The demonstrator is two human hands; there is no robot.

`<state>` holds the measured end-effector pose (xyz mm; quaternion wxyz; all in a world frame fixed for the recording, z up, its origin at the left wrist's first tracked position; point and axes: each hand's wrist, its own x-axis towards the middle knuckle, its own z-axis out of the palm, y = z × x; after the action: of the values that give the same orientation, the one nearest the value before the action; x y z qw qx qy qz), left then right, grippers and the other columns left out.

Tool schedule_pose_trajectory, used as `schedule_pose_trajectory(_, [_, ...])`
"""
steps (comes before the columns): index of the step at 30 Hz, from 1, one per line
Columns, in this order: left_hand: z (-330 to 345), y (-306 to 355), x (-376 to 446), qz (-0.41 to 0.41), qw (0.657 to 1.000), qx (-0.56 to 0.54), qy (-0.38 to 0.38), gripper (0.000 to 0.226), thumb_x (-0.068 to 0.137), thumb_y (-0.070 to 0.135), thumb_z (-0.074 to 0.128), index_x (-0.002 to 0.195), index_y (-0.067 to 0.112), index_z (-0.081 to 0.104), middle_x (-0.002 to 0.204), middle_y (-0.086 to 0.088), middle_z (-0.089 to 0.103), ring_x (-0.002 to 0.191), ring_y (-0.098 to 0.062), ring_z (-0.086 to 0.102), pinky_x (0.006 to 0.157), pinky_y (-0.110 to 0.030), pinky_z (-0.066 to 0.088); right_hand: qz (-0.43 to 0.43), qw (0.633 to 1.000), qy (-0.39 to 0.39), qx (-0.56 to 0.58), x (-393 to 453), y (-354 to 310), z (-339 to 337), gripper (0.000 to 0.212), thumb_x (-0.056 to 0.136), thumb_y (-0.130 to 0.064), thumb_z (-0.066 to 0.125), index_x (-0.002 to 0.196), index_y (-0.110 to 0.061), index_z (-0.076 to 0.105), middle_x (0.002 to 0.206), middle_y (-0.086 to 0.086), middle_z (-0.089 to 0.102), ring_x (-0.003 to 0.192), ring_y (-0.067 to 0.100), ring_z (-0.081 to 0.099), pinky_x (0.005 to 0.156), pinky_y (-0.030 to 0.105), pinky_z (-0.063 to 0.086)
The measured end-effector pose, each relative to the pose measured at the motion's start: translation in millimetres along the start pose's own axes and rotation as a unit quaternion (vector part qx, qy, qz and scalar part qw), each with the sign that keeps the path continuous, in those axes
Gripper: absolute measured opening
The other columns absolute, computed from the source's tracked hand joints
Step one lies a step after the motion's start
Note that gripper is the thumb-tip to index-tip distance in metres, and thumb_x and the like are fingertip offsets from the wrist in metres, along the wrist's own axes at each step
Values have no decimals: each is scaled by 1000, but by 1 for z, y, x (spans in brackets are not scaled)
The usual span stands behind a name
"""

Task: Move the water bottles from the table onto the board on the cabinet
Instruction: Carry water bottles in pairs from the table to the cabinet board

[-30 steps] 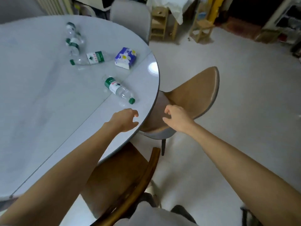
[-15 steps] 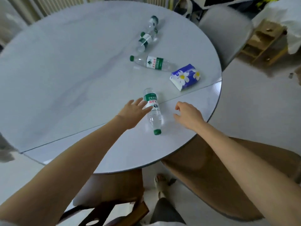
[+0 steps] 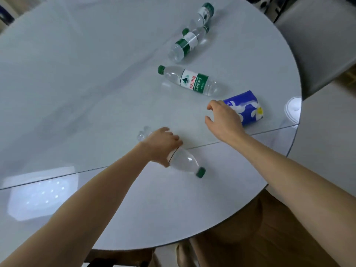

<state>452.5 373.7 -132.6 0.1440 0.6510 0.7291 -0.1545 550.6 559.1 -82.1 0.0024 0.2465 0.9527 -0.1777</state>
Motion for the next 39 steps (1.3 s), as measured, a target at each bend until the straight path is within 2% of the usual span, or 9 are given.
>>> schedule_pose_trajectory(2, [7,-12,-1,-159,981,-110,27,60,65,54,69,111,19,55,107,1,61,105,-22,58,91,-34,41,-9,1000,10,7,21,2,6,32,95,-24,55,123,-11,51,126,8,55,109,26,56,78,36,47])
schedule_pose_trajectory(6, [20,-34,-6,-424,868,-229,119,63,71,56,70,114,14,50,113,-5,57,111,-28,53,77,-37,41,-10,998,56,8,63,8,14,38,93,-21,56,126,-6,48,127,14,52,115,30,49,88,39,45])
schedule_pose_trajectory(9, [28,-49,-7,-562,767,-267,160,60,74,53,67,112,10,48,111,-10,58,107,-34,54,73,-37,32,-16,997,78,-1,98,7,18,45,88,-20,62,127,-6,45,128,17,50,116,33,47,92,42,44])
schedule_pose_trajectory(11, [31,-56,-5,-596,733,-280,171,58,75,52,67,109,9,47,110,-11,59,105,-35,56,73,-37,30,-28,998,60,-19,122,4,24,56,83,-23,67,130,-7,42,130,18,46,120,35,44,96,42,39])
schedule_pose_trajectory(16, [37,-56,0,-596,750,-226,176,61,75,52,67,112,8,45,107,-11,57,100,-35,55,69,-36,32,-22,995,-20,-93,168,-5,52,92,70,-40,74,144,-12,27,139,20,40,129,37,38,109,44,26])
schedule_pose_trajectory(21, [38,-64,-2,-582,768,-208,166,65,75,55,66,114,9,44,106,-11,57,94,-36,58,69,-36,32,26,996,17,-79,159,-15,69,80,71,-50,74,129,-9,38,120,18,58,106,38,58,84,40,44])
schedule_pose_trajectory(30, [31,-66,-14,-569,767,-257,149,60,75,56,66,110,11,47,106,-12,63,98,-37,61,71,-34,33,128,989,-20,65,91,-32,77,60,73,-47,70,115,-11,47,109,12,64,98,34,61,71,35,42])
schedule_pose_trajectory(33, [28,-57,-49,-595,681,-402,146,60,72,59,68,107,13,53,100,-8,63,99,-33,60,72,-32,37,158,979,-56,114,56,-34,71,59,70,-49,73,112,-14,51,107,8,65,92,29,61,69,31,44])
schedule_pose_trajectory(39, [24,-15,-140,-551,443,-635,311,55,62,57,76,94,14,65,85,-5,70,82,-26,68,76,-41,58,160,932,-55,321,-18,-86,65,47,66,-42,82,98,-15,60,95,3,68,87,25,65,76,34,51])
